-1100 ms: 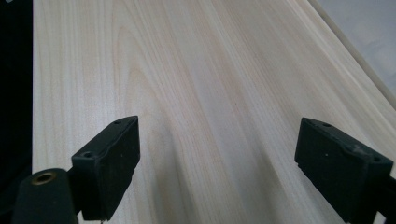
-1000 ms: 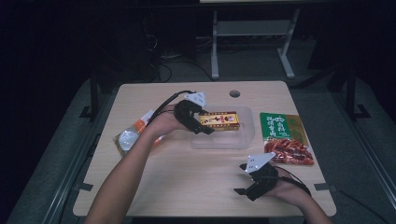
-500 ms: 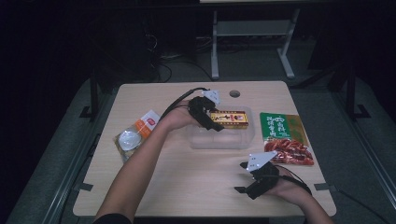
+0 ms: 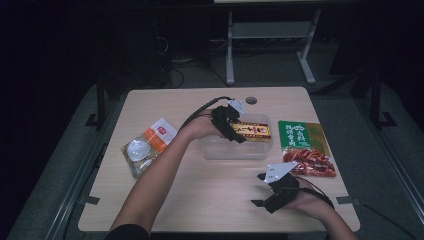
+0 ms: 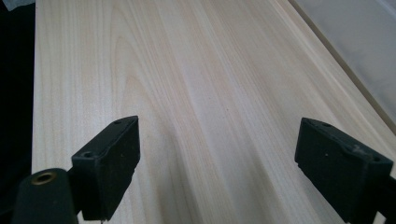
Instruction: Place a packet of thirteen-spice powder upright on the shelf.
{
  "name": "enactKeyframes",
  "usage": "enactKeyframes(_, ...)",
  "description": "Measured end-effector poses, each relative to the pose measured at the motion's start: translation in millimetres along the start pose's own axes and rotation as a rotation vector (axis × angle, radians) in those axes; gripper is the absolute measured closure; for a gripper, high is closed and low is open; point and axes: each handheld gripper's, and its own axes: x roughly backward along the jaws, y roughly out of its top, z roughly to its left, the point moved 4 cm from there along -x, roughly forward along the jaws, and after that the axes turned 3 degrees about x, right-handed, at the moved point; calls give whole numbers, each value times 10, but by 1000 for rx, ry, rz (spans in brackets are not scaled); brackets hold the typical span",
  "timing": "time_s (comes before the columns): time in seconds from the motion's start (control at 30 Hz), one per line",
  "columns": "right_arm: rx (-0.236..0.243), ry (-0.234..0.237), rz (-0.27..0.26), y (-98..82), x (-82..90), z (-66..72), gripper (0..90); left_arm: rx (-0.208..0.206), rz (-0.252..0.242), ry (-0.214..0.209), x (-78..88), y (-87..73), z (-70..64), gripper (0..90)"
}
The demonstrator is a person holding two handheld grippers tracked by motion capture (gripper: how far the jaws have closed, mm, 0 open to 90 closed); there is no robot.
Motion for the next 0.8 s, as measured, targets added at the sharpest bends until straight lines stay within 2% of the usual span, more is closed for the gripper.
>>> enactKeyframes(0.3,7,-2,2,-4,2,-12,138,14,8,-8,-15,8,30,311)
enactKeyframes(0.33,-4,0,1,-1,3,-5,138,14,9,-6,-10,10,33,311)
enactKeyframes(0.8,-8,2,4,-4,1,-6,138,18,-39,-5,63,97,30,311)
